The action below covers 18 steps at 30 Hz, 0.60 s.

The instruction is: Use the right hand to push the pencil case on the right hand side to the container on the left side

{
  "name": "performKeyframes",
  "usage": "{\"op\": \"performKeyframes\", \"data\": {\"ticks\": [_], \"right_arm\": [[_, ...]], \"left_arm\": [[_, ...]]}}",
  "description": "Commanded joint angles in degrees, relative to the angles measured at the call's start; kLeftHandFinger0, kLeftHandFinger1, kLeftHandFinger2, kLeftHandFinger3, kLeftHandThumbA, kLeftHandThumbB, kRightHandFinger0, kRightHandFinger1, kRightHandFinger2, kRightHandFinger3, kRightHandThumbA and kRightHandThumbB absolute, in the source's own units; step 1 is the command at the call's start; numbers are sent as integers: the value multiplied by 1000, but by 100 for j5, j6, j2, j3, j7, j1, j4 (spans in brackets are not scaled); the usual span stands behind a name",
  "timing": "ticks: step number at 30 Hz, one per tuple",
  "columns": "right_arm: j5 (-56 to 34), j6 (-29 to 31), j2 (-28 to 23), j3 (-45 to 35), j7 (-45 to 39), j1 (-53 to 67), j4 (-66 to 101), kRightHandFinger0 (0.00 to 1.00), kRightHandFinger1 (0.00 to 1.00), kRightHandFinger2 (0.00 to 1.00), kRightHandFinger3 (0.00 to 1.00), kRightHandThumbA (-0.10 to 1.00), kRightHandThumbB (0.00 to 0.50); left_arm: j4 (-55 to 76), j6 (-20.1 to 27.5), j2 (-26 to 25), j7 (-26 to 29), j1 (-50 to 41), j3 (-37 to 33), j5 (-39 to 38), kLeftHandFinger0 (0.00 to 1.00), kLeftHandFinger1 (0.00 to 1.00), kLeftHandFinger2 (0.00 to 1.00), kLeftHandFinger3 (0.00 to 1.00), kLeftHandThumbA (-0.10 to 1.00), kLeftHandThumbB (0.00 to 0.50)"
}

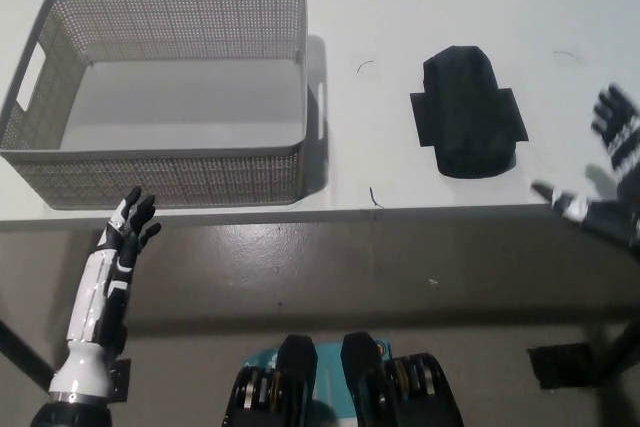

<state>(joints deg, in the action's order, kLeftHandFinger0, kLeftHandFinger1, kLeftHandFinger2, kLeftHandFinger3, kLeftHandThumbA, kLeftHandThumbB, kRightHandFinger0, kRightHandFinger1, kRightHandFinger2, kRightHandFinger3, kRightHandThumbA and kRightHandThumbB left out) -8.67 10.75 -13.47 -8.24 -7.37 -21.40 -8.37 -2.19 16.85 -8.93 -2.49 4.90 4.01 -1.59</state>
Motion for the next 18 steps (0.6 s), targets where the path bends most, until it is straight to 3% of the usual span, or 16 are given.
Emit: {"op": "performKeyframes", "data": {"ticks": [1,3,4,7,9,11,18], "right_arm": [[45,94,-214,-105,123,-871,-646,1000,1000,1000,1000,1000,198],[31,191,-235,-101,114,-1109,-1009,1000,1000,1000,1000,1000,216],[105,245,-272,-66,137,-1410,-1432,1000,1000,1000,1000,1000,230],[153,474,-268,-29,163,-1970,-2300,1000,1000,1000,1000,1000,219],[301,626,-256,47,268,-2511,-3170,1000,1000,1000,1000,1000,252],[315,700,-241,62,276,-2679,-3478,1000,1000,1000,1000,1000,255],[293,909,-212,108,273,-3954,-5870,1000,1000,1000,1000,1000,183]], "left_arm": [[148,338,-34,-42,6,36,-100,1000,1000,1000,1000,919,71],[183,350,-30,-42,-38,37,-106,1000,1000,1000,1000,924,74],[217,342,-33,-71,-63,26,-149,1000,1000,1000,1000,949,99],[260,378,-44,-97,-107,14,-154,1000,1000,1000,1000,986,104],[331,349,-49,-103,-134,7,-141,1000,1000,1000,1000,1000,97],[364,339,-49,-97,-153,13,-141,1000,1000,1000,1000,1000,104],[400,388,-30,-158,-198,-18,-207,1000,1000,1000,1000,1000,93]]}}
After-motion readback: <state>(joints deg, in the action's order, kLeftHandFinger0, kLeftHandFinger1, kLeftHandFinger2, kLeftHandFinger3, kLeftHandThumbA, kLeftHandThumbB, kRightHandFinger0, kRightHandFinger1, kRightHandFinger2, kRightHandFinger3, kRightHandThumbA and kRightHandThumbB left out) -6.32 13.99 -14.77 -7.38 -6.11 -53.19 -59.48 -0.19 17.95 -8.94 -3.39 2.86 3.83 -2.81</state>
